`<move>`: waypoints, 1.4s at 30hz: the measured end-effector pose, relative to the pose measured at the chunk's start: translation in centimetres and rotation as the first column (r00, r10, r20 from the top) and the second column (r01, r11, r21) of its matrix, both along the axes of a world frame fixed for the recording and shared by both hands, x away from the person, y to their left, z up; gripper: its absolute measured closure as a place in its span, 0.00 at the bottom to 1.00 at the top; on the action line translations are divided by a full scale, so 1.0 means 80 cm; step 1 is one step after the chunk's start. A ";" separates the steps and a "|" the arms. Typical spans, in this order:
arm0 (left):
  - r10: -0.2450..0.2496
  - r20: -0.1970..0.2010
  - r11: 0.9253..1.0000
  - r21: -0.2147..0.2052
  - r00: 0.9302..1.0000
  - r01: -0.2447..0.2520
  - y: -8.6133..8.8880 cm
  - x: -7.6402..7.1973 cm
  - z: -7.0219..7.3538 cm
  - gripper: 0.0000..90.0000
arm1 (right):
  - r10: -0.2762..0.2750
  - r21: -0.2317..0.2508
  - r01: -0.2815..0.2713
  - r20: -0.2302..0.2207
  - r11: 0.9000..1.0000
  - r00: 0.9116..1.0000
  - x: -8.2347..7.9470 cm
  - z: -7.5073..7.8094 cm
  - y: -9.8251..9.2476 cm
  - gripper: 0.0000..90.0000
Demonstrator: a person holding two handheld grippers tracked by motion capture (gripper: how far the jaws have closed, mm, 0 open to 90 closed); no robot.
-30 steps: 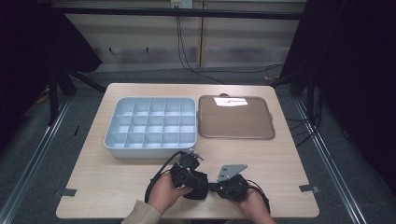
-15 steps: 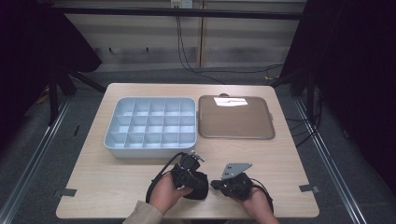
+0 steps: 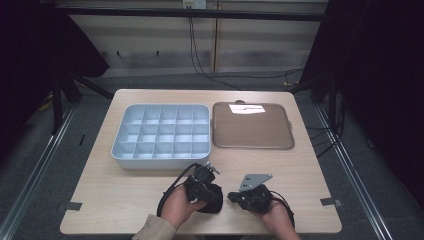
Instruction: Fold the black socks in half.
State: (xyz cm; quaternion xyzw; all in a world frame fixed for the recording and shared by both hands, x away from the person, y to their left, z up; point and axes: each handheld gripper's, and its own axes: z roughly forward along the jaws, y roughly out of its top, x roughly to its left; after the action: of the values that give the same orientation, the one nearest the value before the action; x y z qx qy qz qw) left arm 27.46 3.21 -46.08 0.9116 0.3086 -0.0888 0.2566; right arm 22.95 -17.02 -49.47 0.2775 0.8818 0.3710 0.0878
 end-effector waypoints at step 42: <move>0.019 -0.053 0.996 -0.081 0.998 -0.023 0.012 0.004 0.029 0.77 | 0.020 -0.002 -0.020 -0.016 1.000 1.000 0.000 -0.004 0.003 0.97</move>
State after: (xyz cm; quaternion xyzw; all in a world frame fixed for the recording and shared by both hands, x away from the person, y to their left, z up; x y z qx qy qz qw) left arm 27.77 4.18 -43.80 0.8945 0.3211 -0.1222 0.2862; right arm 22.91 -16.77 -49.76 0.2717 0.8857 0.3684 0.0774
